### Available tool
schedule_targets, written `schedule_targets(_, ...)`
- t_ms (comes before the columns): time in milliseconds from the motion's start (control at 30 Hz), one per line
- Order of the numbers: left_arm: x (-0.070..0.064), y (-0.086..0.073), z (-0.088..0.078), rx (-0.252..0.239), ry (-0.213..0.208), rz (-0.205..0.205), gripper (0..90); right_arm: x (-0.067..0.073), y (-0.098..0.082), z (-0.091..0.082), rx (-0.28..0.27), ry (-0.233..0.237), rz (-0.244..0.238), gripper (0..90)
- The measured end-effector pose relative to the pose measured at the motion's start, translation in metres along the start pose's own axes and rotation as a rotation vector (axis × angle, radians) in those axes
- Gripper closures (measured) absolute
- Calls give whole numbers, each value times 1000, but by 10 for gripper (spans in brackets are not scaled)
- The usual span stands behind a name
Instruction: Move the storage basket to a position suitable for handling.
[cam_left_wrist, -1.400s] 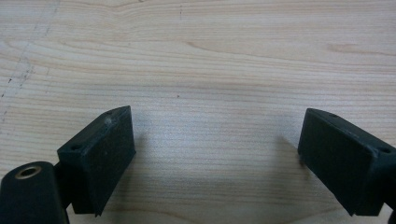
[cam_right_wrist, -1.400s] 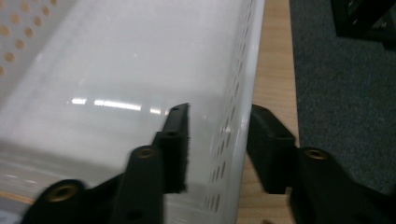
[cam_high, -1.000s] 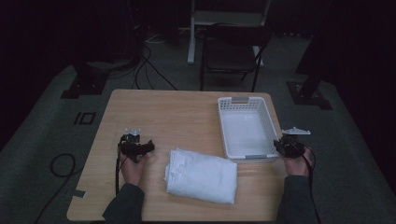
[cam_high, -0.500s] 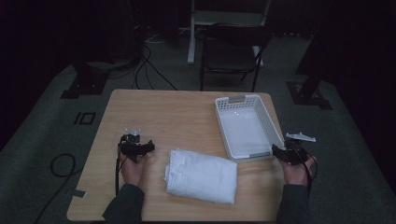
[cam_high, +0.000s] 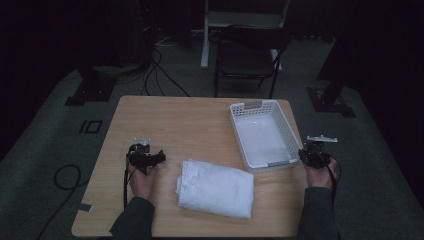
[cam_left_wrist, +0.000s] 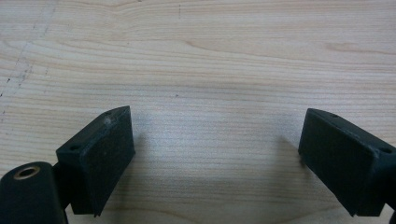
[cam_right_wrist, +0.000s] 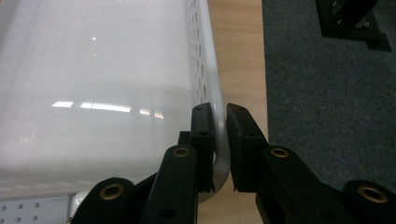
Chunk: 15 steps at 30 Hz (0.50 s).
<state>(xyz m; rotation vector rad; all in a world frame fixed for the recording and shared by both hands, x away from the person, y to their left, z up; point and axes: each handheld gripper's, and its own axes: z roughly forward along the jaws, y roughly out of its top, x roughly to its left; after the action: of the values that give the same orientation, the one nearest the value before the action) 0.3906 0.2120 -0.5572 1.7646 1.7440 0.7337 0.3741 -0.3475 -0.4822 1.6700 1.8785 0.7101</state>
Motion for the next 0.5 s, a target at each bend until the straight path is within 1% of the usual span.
schedule_targets(133,0,0,0,0,1,0,100,-10,15,16,-10,-30,30,765)
schedule_targets(167,0,0,0,0,1,0,100,-12,19,19,-10,-36,50,694)
schedule_targets(200,0,0,0,0,1,0,100,-14,21,21,-10,-43,77,595)
schedule_targets(233,0,0,0,0,1,0,100,-14,23,20,-15,-40,110,541)
schedule_targets(267,0,0,0,-1,1,0,100,-13,23,17,-28,-27,131,486)
schedule_targets(300,0,0,0,-1,1,0,100,-10,22,13,-43,-29,141,426)
schedule_targets(333,0,0,0,0,1,0,100,-5,21,9,-56,-41,141,369)
schedule_targets(400,0,0,0,0,0,-1,100,5,16,2,-68,-58,153,288)
schedule_targets(467,0,0,0,0,-1,0,100,15,10,-3,-74,-65,153,224)
schedule_targets(500,0,0,0,0,-1,1,100,19,7,-5,-77,-68,158,205)
